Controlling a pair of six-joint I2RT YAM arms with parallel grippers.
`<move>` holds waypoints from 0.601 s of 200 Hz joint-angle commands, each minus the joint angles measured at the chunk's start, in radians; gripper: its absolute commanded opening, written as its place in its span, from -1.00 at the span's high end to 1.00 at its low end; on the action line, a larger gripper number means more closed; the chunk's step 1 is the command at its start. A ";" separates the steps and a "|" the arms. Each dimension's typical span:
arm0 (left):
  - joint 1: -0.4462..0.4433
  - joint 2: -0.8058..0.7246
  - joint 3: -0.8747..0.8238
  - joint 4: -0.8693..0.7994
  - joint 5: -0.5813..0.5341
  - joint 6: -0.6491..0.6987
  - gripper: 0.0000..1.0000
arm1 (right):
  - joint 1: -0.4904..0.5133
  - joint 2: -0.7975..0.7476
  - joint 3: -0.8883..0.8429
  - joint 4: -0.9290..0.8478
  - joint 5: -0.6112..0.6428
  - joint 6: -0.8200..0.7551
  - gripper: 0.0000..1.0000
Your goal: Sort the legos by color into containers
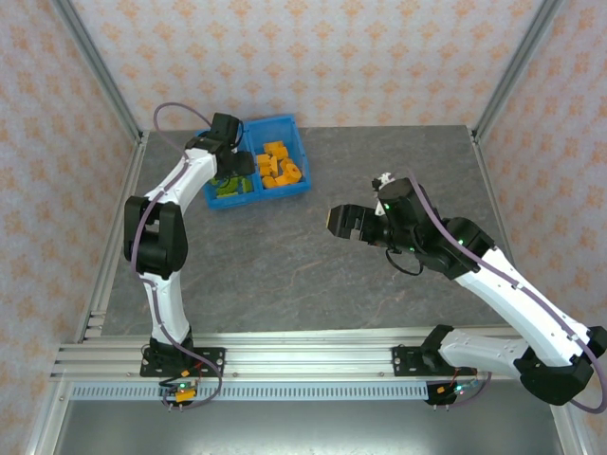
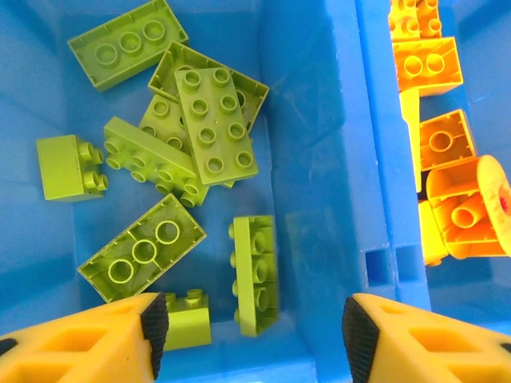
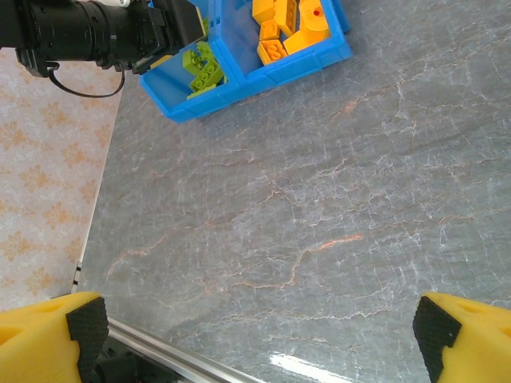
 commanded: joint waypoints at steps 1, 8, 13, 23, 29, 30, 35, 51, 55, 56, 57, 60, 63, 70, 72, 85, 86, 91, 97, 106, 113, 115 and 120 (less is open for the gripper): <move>0.002 -0.047 0.005 -0.012 -0.021 0.002 -0.30 | -0.007 0.004 0.022 0.003 0.041 0.001 -0.99; 0.002 -0.074 -0.006 -0.010 -0.019 0.002 -0.30 | -0.007 0.002 0.024 -0.002 0.062 0.002 -0.99; 0.002 -0.088 -0.019 -0.006 -0.016 0.002 -0.30 | -0.007 -0.003 0.021 -0.009 0.083 0.001 -0.99; 0.001 -0.177 -0.060 0.005 -0.007 -0.001 -0.31 | -0.007 -0.022 0.006 -0.019 0.165 -0.001 -0.98; 0.001 -0.230 -0.094 0.018 -0.001 -0.003 -0.32 | -0.007 -0.041 -0.012 -0.027 0.237 -0.005 -0.98; 0.000 -0.240 -0.099 0.020 0.000 -0.004 -0.32 | -0.007 -0.044 -0.016 -0.028 0.250 -0.005 -0.98; -0.002 -0.290 -0.134 0.039 0.002 -0.004 -0.33 | -0.007 -0.063 -0.038 -0.034 0.324 -0.008 -0.98; -0.013 -0.474 -0.258 0.099 -0.006 0.006 -0.41 | -0.007 -0.136 -0.129 -0.043 0.573 -0.014 -0.99; -0.016 -0.521 -0.289 0.110 -0.011 0.011 -0.44 | -0.007 -0.159 -0.156 -0.037 0.628 -0.018 -0.98; -0.018 -0.527 -0.297 0.115 -0.013 0.012 -0.45 | -0.008 -0.164 -0.163 -0.035 0.641 -0.019 -0.98; -0.018 -0.543 -0.306 0.119 -0.014 0.013 -0.45 | -0.008 -0.170 -0.170 -0.032 0.647 -0.019 -0.98; -0.020 -0.577 -0.331 0.126 -0.020 0.018 -0.47 | -0.009 -0.186 -0.193 -0.022 0.685 -0.027 -0.98; -0.024 -0.614 -0.355 0.135 -0.023 0.024 -0.49 | -0.009 -0.202 -0.217 -0.009 0.716 -0.038 -0.98; -0.031 -0.693 -0.409 0.154 -0.036 0.038 -0.54 | -0.010 -0.241 -0.273 0.035 0.780 -0.074 -0.98; -0.033 -0.715 -0.427 0.159 -0.041 0.043 -0.56 | -0.010 -0.251 -0.295 0.050 0.797 -0.085 -0.99; -0.039 -0.839 -0.530 0.182 -0.062 0.061 -0.63 | -0.016 -0.313 -0.417 0.150 0.922 -0.159 -0.98; -0.038 -0.846 -0.538 0.183 -0.063 0.062 -0.63 | -0.017 -0.316 -0.426 0.158 0.932 -0.165 -0.98; -0.040 -0.898 -0.576 0.186 -0.073 0.073 -0.65 | -0.023 -0.334 -0.468 0.195 0.986 -0.193 -0.98; -0.041 -0.946 -0.619 0.188 -0.082 0.088 -0.68 | -0.032 -0.347 -0.517 0.237 1.056 -0.211 -0.98; -0.040 -1.006 -0.687 0.194 -0.103 0.121 -0.73 | -0.061 -0.356 -0.582 0.293 1.145 -0.226 -0.98; -0.040 -1.051 -0.740 0.204 -0.117 0.155 -0.77 | -0.099 -0.358 -0.631 0.356 1.171 -0.256 -0.98; -0.040 -1.061 -0.759 0.206 -0.121 0.164 -0.79 | -0.113 -0.358 -0.646 0.382 1.170 -0.270 -0.98; -0.040 -1.086 -0.797 0.213 -0.123 0.189 -0.83 | -0.149 -0.355 -0.687 0.444 1.157 -0.308 -0.99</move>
